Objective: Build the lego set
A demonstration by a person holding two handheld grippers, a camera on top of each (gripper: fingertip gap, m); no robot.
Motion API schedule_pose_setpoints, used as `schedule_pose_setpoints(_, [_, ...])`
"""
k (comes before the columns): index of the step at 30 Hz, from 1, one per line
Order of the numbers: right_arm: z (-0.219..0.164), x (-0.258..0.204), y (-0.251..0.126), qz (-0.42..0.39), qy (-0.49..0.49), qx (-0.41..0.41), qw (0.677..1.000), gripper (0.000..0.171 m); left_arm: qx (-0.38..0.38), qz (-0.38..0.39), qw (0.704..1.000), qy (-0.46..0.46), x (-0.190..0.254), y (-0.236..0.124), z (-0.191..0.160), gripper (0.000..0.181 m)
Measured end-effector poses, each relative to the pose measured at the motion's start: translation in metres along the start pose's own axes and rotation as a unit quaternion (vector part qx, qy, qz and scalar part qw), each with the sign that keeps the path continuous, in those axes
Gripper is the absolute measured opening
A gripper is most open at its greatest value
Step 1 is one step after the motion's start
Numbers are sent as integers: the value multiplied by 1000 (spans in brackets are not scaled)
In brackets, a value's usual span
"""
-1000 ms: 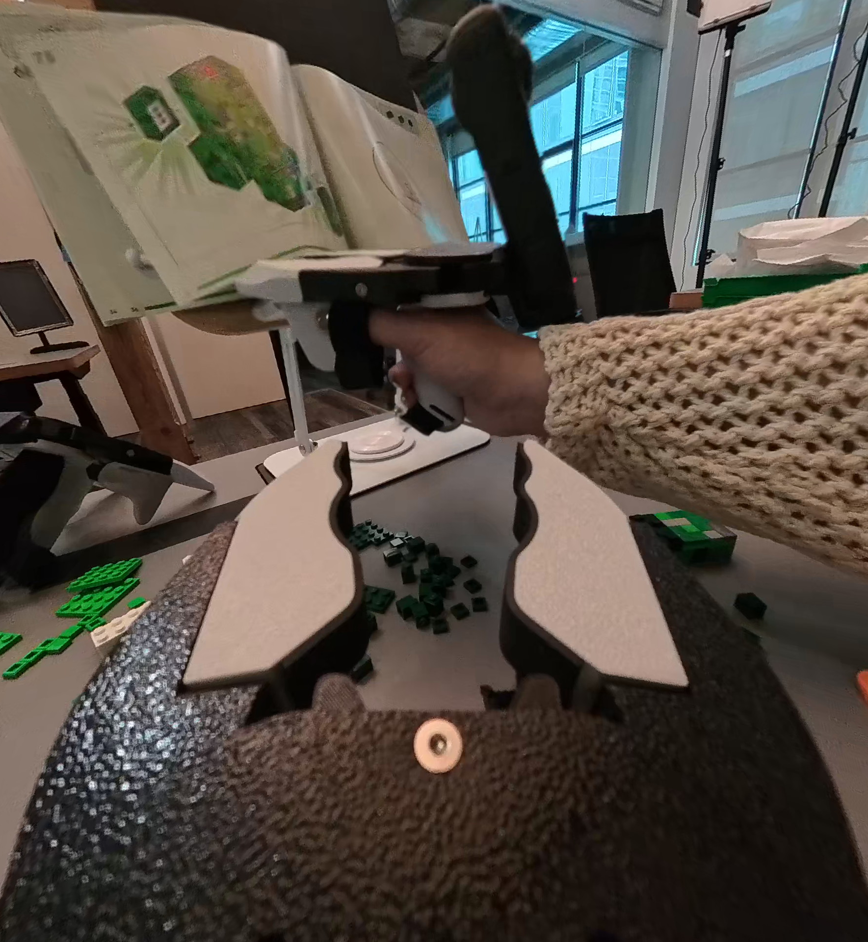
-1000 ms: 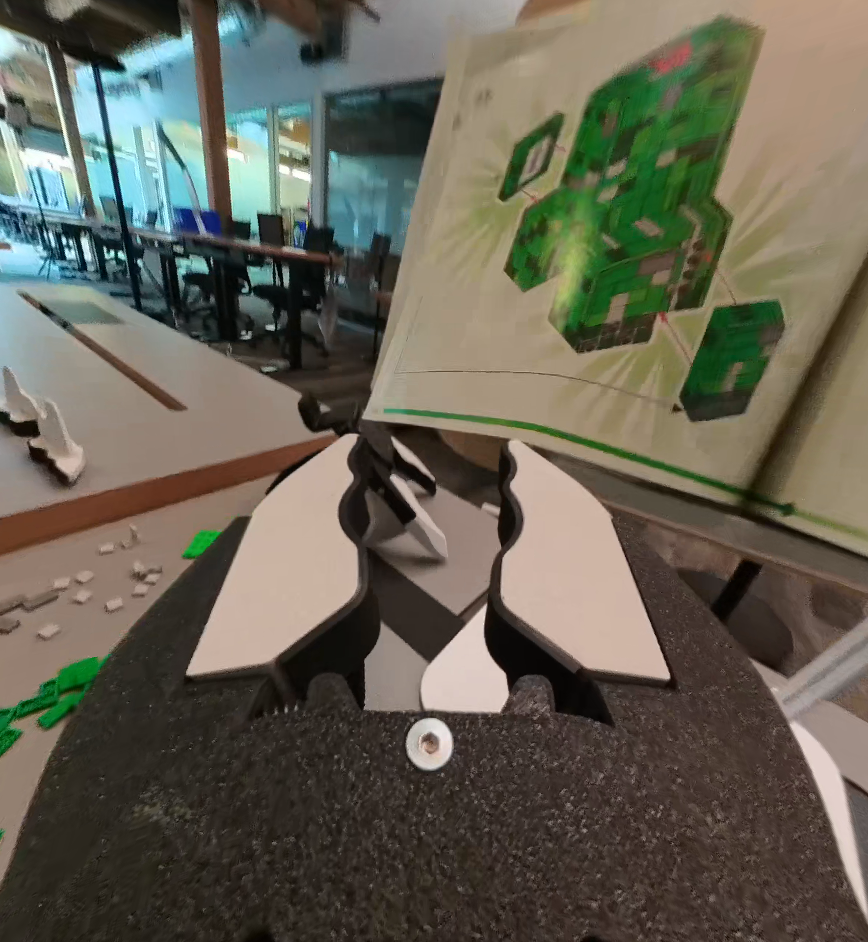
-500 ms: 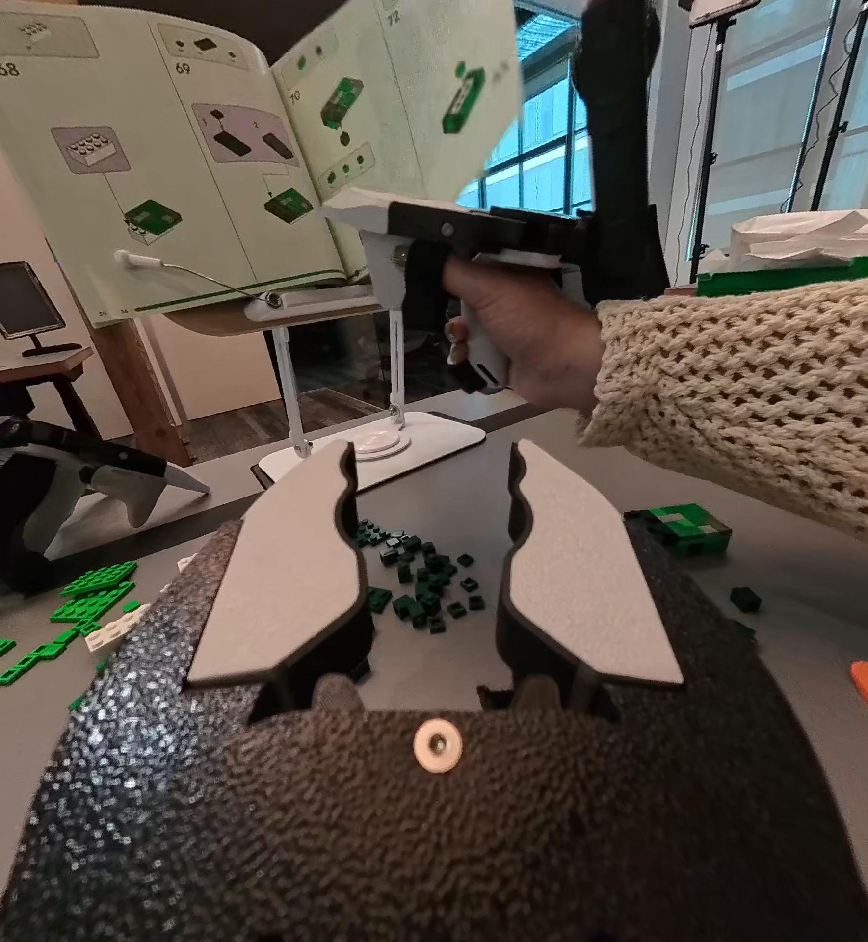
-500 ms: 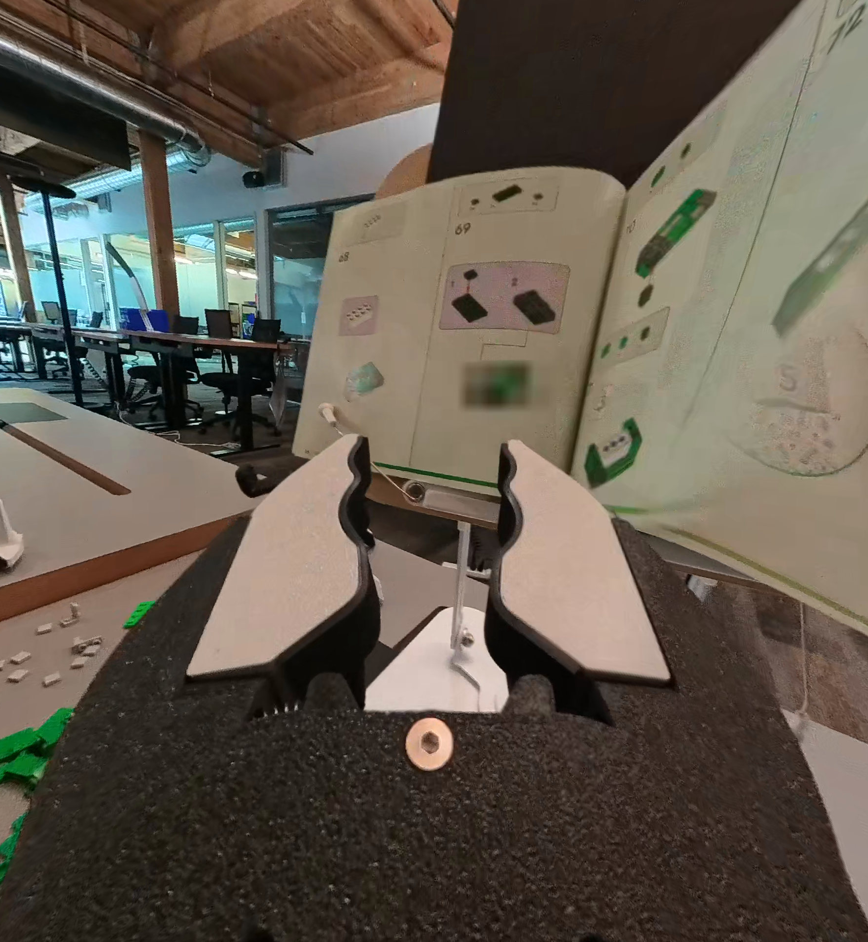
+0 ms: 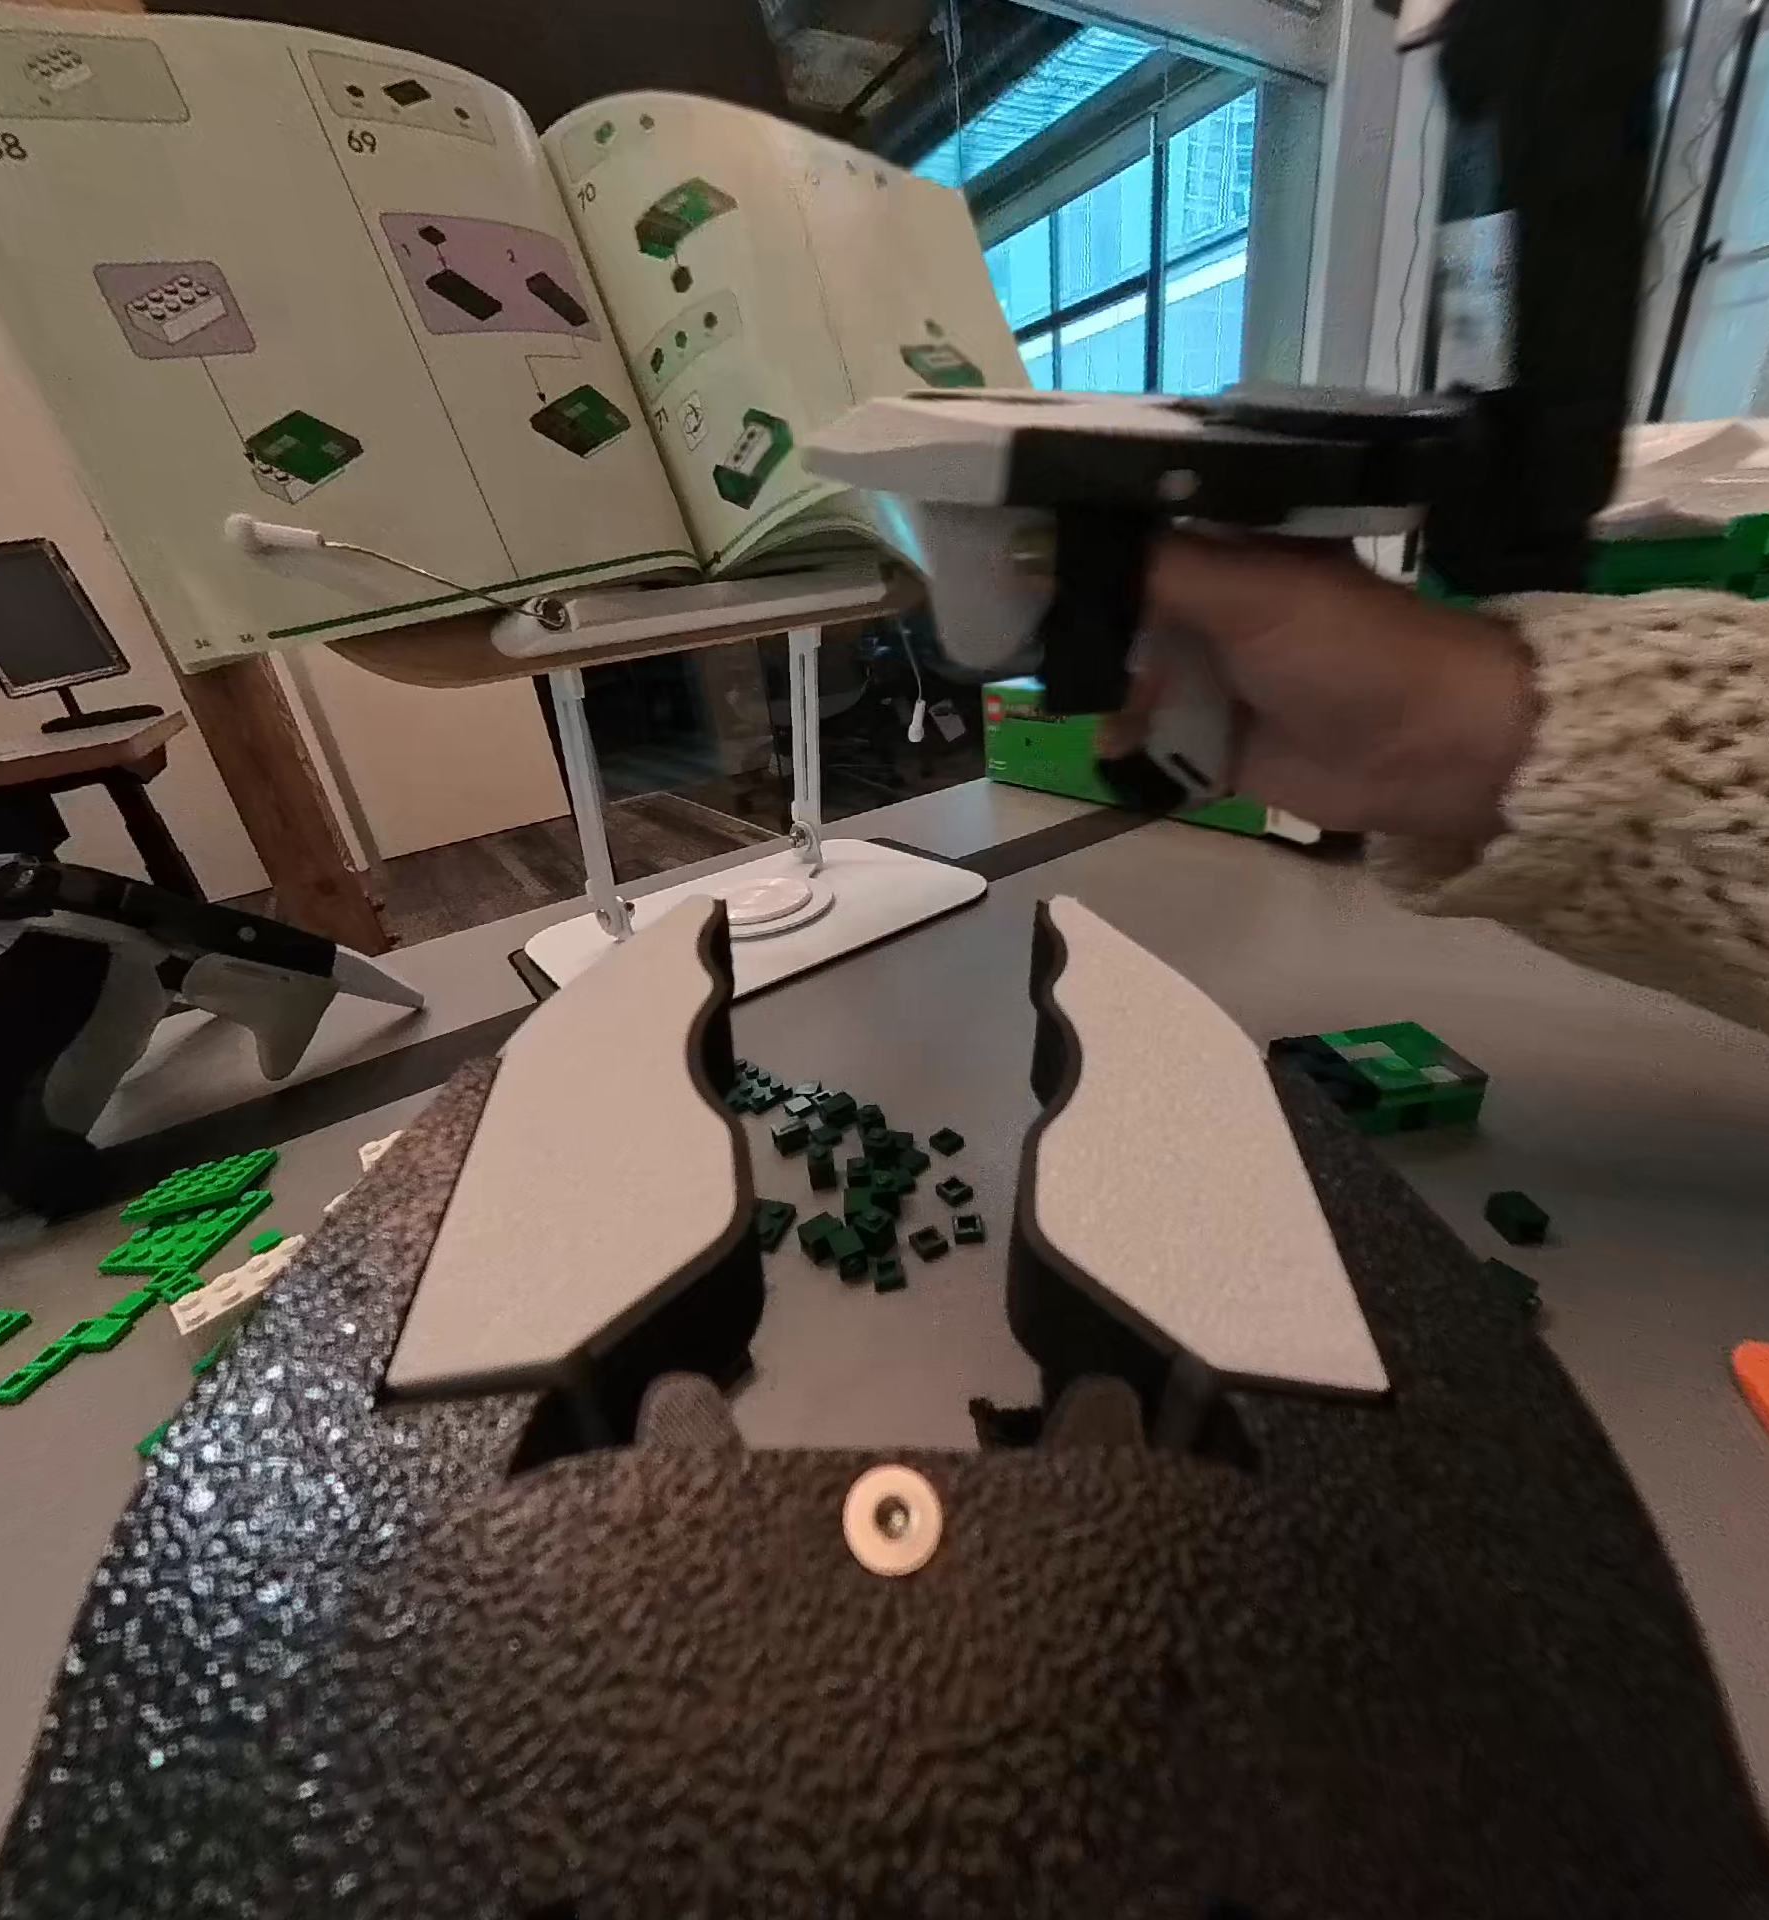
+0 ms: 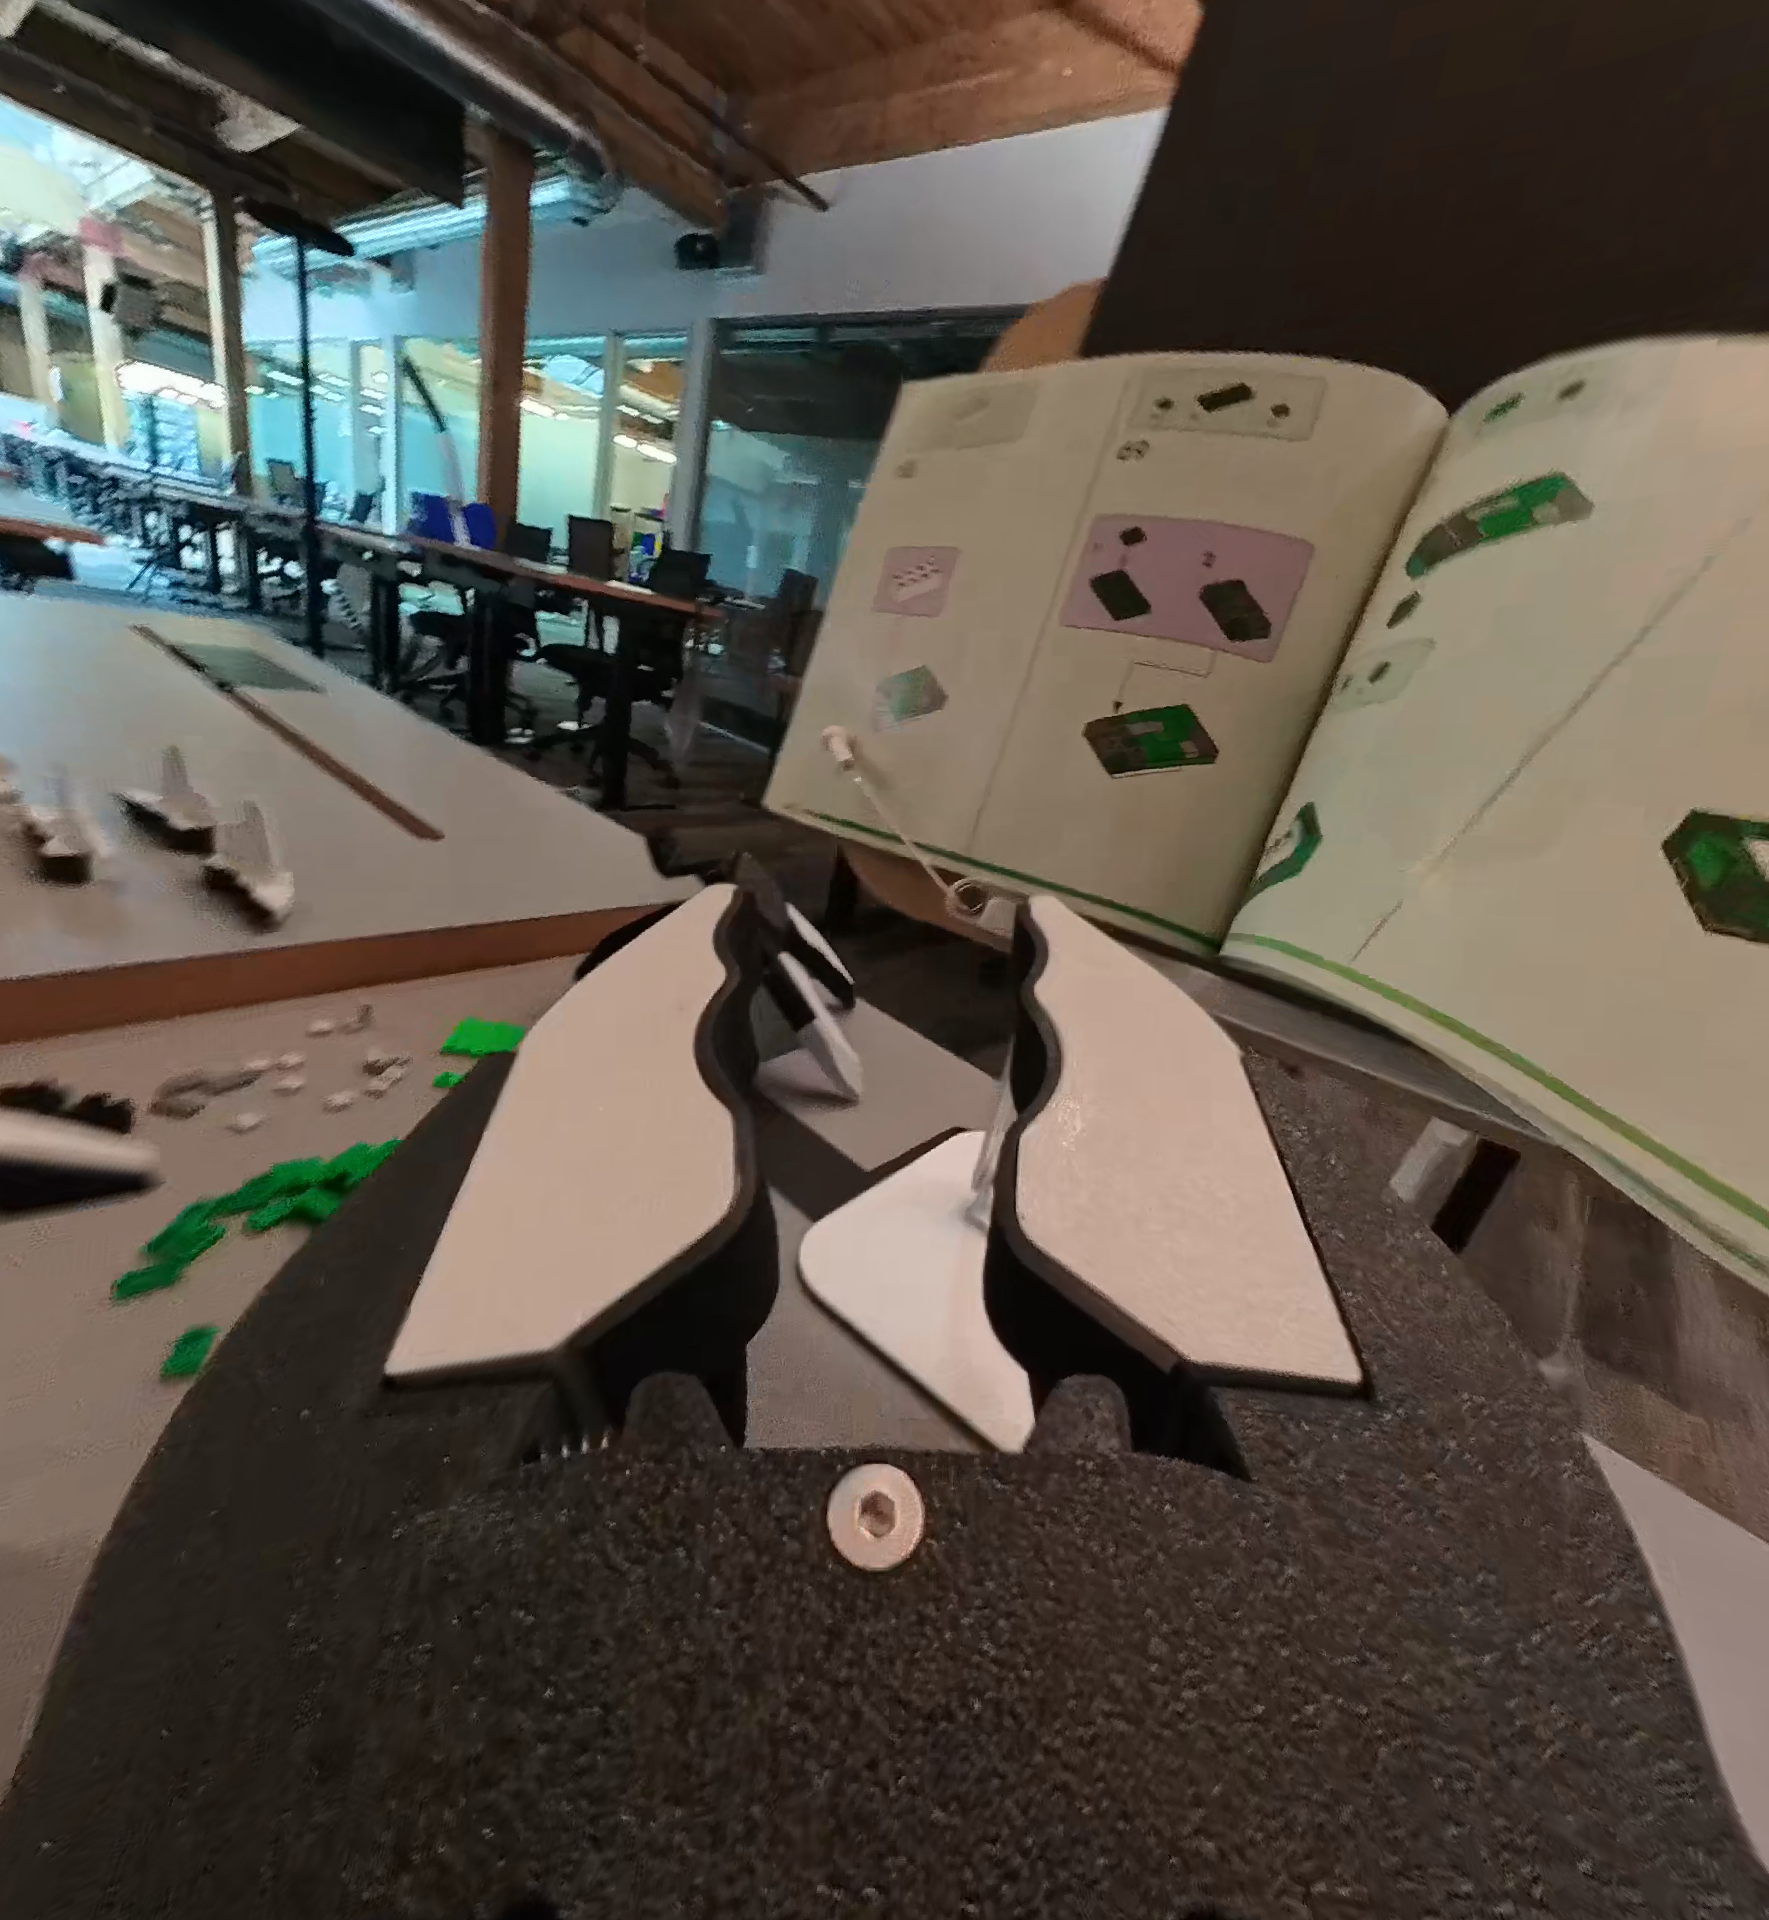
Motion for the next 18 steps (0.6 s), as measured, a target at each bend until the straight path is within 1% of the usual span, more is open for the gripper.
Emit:
schedule_pose_setpoints(2, [3, -6, -26, 11, -12, -9, 1000, 43, 0, 0, 1000, -1, 0, 0, 0, 55])
schedule_pose_setpoints(5, [0, -9, -69, 5, -24, -28, 999, 42, 0, -1, 1000, 0, 0, 0, 0, 55])
schedule_pose_setpoints(11, [-38, -2, -145, -38, -36, -78, 996, 42, -3, -7, 1000, 11, 3, 1, 0, 55])
schedule_pose_setpoints(14, [-51, 1, -166, -41, -26, -96, 994, 40, -6, -12, 1000, 22, 6, 1, 1, 54])
schedule_pose_setpoints(16, [-53, 3, -168, -17, -40, -138, 990, 38, -8, -15, 999, 29, 8, 1, 1, 54])
schedule_pose_setpoints(18, [-54, 3, -168, 2, -42, -178, 983, 40, -10, -20, 999, 37, 10, 1, 1, 54])
Point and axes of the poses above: each gripper's, where its closed fingertips meet, y out along the fingers, z out of its top, x = y × z across the jaws, the point moved 9 cm from there along -y, back along the fingers, and after that the axes turned 11 degrees about y, right-handed, at the moved point
